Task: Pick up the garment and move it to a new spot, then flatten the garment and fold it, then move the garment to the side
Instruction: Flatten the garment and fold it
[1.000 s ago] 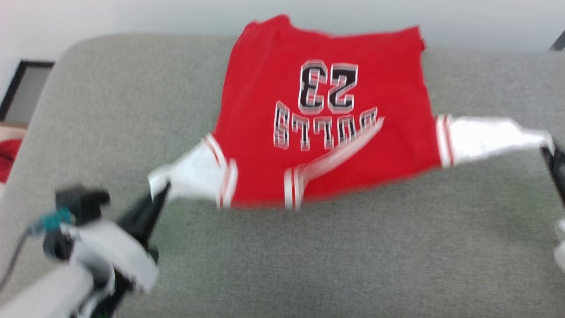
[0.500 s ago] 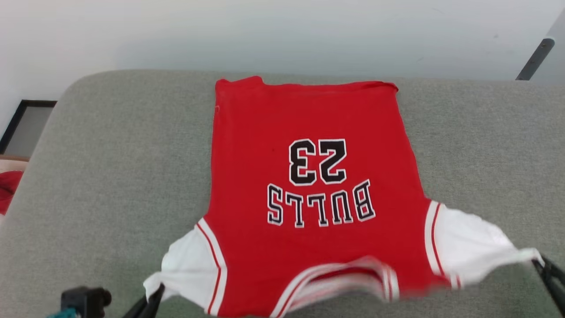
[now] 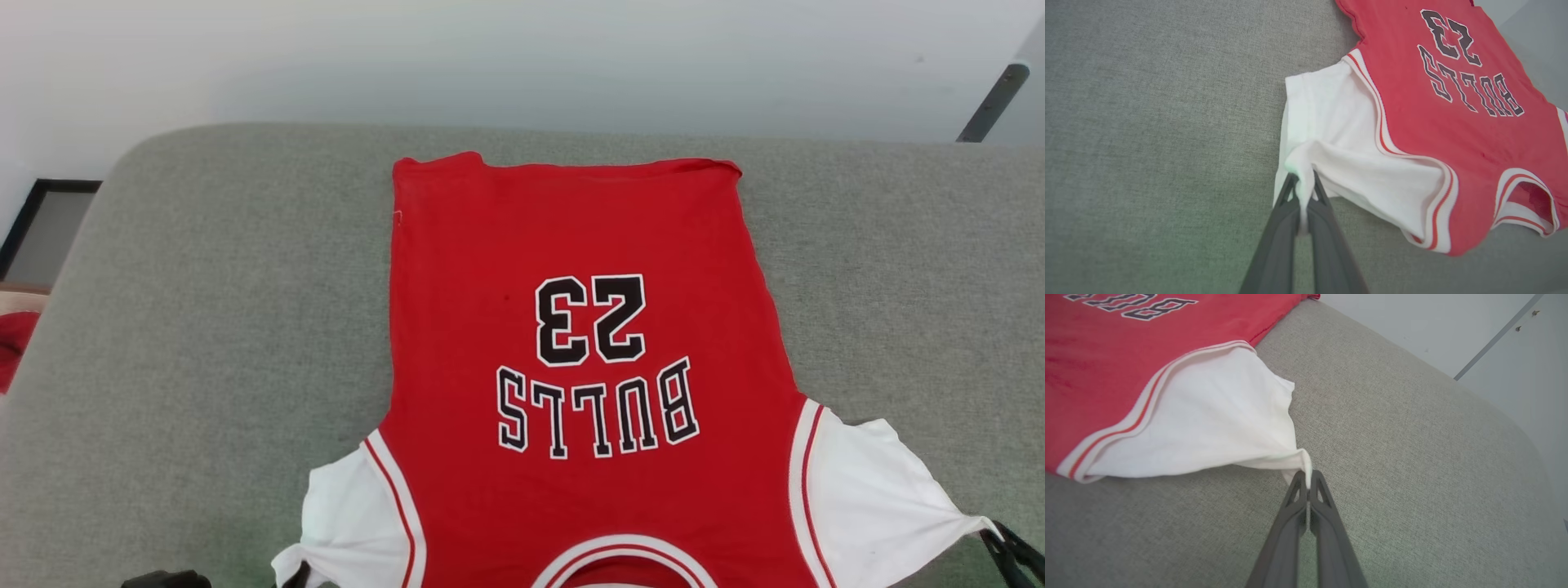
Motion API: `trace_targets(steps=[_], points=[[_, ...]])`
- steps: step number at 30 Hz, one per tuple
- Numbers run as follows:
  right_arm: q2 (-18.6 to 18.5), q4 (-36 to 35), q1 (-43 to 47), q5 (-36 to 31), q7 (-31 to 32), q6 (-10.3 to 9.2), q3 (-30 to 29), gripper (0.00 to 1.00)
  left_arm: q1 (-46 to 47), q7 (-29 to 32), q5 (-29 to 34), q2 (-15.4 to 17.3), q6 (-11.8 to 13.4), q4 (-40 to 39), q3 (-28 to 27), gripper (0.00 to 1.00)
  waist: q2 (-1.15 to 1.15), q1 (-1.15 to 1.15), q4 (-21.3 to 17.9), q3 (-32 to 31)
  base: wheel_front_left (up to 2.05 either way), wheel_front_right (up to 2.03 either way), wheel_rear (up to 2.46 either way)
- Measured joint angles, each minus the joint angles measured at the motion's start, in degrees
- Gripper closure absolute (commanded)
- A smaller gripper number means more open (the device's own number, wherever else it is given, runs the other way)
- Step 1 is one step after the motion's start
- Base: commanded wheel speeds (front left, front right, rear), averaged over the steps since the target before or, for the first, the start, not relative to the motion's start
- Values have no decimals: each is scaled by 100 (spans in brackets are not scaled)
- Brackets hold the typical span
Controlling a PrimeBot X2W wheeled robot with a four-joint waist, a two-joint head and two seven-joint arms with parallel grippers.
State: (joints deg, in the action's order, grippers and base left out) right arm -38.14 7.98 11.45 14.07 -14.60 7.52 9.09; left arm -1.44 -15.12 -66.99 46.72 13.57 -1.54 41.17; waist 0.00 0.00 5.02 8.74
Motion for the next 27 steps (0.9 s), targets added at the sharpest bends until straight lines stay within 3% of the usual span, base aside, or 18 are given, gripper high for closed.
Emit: trace_targets(steps=[6, 14, 21, 27], points=[[56, -339, -1, 49, 129, 0, -126, 0, 6, 0, 141, -176, -47, 64, -120, 100, 0, 0, -36, 53, 0, 0, 0], [305, -1349, -108, 408, 490, 0, -522, 0, 12, 0, 367, -425, -82, 83, -304, 100, 0, 0, -85, 181, 0, 0, 0], [302, -1582, -1492, 959, 1284, 0, -233, 0, 224, 46, 521, -544, -141, 90, -263, 100, 0, 0, -45, 326, 0, 0, 0], [357, -739, -3059, 1574, 2146, 0, 120, 0, 633, 235, 698, -775, -282, 164, -43, 100, 0, 0, 210, 395, 0, 0, 0]])
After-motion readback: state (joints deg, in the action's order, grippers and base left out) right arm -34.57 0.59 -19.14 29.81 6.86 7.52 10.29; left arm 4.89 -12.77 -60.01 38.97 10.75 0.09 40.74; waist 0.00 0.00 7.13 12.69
